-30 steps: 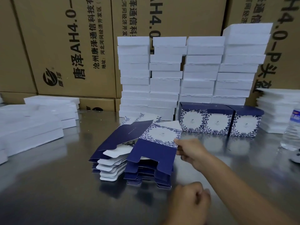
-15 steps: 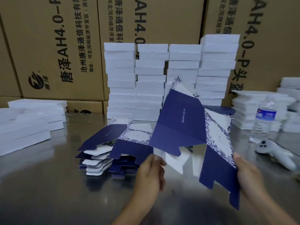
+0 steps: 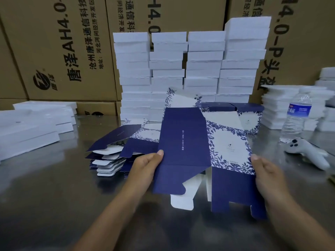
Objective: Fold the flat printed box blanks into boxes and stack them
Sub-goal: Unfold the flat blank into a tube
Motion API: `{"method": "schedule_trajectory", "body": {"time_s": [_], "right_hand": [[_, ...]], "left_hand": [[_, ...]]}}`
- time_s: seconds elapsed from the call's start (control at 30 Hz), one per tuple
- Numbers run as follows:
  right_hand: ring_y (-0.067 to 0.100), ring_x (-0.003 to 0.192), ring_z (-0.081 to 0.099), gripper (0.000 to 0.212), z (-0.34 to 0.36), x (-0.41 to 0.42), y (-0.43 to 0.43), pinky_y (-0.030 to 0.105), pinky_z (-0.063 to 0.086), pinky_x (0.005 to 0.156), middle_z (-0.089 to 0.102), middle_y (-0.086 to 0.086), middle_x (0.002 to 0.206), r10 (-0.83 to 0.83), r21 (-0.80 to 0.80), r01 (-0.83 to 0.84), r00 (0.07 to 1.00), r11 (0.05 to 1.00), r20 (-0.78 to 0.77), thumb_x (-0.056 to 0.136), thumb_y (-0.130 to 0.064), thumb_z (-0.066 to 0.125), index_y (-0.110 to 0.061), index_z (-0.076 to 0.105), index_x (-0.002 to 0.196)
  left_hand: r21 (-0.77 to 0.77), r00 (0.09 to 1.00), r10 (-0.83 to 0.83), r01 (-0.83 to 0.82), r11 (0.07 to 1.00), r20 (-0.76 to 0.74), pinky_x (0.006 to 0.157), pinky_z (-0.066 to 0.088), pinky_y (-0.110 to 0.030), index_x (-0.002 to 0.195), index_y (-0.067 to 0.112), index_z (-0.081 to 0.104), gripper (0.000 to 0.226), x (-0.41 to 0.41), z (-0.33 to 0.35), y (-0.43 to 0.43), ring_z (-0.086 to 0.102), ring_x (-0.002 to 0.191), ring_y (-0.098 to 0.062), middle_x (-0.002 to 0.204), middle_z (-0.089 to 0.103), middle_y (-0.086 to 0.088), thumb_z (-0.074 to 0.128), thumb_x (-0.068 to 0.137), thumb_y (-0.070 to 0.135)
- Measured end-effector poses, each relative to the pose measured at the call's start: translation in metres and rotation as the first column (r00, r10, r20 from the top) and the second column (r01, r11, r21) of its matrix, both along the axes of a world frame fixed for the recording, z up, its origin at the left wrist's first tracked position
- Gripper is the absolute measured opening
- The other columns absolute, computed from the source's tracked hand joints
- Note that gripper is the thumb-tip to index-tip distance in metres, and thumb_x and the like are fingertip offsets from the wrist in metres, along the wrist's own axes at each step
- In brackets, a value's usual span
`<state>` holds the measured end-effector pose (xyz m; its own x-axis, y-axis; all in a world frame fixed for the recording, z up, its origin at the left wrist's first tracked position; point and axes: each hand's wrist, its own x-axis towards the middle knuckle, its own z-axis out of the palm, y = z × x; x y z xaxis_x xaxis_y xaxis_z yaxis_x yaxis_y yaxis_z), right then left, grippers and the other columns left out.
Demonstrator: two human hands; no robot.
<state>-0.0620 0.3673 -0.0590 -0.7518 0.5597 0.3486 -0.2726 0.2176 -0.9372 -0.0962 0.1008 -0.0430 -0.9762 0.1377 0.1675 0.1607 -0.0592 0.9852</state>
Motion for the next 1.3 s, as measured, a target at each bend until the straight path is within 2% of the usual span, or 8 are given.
{"method": "schedule_trajectory", "body": {"time_s": [0.2,0.37,0.53,0.7,0.87,1.0,1.13,1.3], "right_hand": [[-0.006,0.055,0.06,0.038,-0.005,-0.003,0.0,0.019,0.051,0.056,0.07,-0.018,0.065,0.061,-0.073,-0.061,0.998,0.995,-0.008,0.098,-0.024,0.049,-0.026,0.074,0.07],[0.014,0.078,0.07,0.031,-0.006,-0.001,-0.003,0.032,0.053,0.075,0.075,-0.001,0.085,0.211,-0.157,-0.206,0.977,0.966,0.02,0.096,-0.034,0.051,-0.029,0.077,0.081],[0.006,0.054,0.064,0.044,-0.003,0.003,-0.007,0.017,0.05,0.048,0.072,-0.006,0.065,0.199,-0.088,-0.195,0.979,0.977,0.044,0.098,-0.019,0.048,-0.022,0.076,0.065],[0.008,0.055,0.066,0.042,0.0,0.007,-0.009,0.02,0.052,0.047,0.073,-0.004,0.067,0.263,-0.099,-0.258,0.963,0.961,0.048,0.097,-0.019,0.048,-0.026,0.077,0.068],[0.01,0.059,0.067,0.038,0.002,0.009,-0.009,0.022,0.053,0.052,0.074,0.0,0.071,0.271,-0.119,-0.263,0.96,0.957,0.062,0.096,-0.018,0.05,-0.017,0.077,0.07],[0.01,0.048,0.063,0.034,0.004,0.01,-0.011,0.015,0.046,0.041,0.071,0.001,0.062,0.246,-0.199,-0.222,0.964,0.954,0.104,0.094,-0.014,0.052,-0.008,0.07,0.066],[0.018,0.053,0.065,0.029,0.008,0.008,-0.009,0.022,0.049,0.046,0.072,0.004,0.065,0.23,-0.289,-0.177,0.96,0.941,0.159,0.092,-0.03,0.055,-0.009,0.069,0.078],[0.015,0.062,0.062,0.033,0.003,0.007,-0.005,0.02,0.044,0.057,0.072,0.003,0.074,0.159,-0.095,-0.142,0.965,0.985,0.209,0.097,-0.028,0.05,-0.007,0.07,0.081]], "left_hand": [[-0.022,0.999,-0.004,0.003,1.0,-0.036,0.081,0.049,-0.044,0.089,0.002,0.071,0.039,0.001,-0.001,-0.004,0.066,0.081,-0.029,0.095,0.071,-0.022,0.048,0.097,0.032],[-0.019,0.998,0.041,-0.042,0.999,-0.037,0.07,0.051,-0.032,0.084,0.013,0.074,0.037,-0.006,-0.004,-0.011,0.068,0.073,-0.02,0.088,0.075,-0.011,0.048,0.096,0.036],[0.089,1.0,-0.02,0.02,0.996,-0.002,0.056,0.053,-0.023,0.084,0.02,0.077,0.032,-0.007,-0.004,-0.013,0.072,0.073,-0.018,0.088,0.075,-0.008,0.051,0.094,0.034],[0.23,0.998,-0.013,-0.001,0.973,0.063,0.056,0.054,-0.029,0.084,0.018,0.078,0.031,-0.007,-0.002,-0.013,0.071,0.076,-0.024,0.09,0.074,-0.007,0.054,0.091,0.037],[0.07,0.998,0.061,-0.062,0.996,0.015,0.08,0.054,-0.048,0.08,0.021,0.077,0.041,-0.01,-0.006,-0.014,0.071,0.08,-0.028,0.088,0.075,-0.01,0.045,0.098,0.038],[0.013,0.998,0.053,-0.054,0.998,0.019,0.082,0.052,-0.055,0.08,0.017,0.076,0.04,-0.01,-0.007,-0.017,0.071,0.079,-0.031,0.087,0.074,-0.014,0.046,0.098,0.036],[-0.007,1.0,0.008,-0.008,1.0,0.021,0.079,0.055,-0.047,0.084,0.018,0.077,0.038,-0.011,-0.009,-0.018,0.071,0.084,-0.032,0.09,0.075,-0.013,0.047,0.098,0.037],[-0.005,0.999,-0.036,0.036,0.999,0.011,0.067,0.055,-0.032,0.08,0.02,0.077,0.036,-0.01,-0.01,-0.015,0.072,0.075,-0.02,0.086,0.075,-0.009,0.048,0.096,0.034]]}}
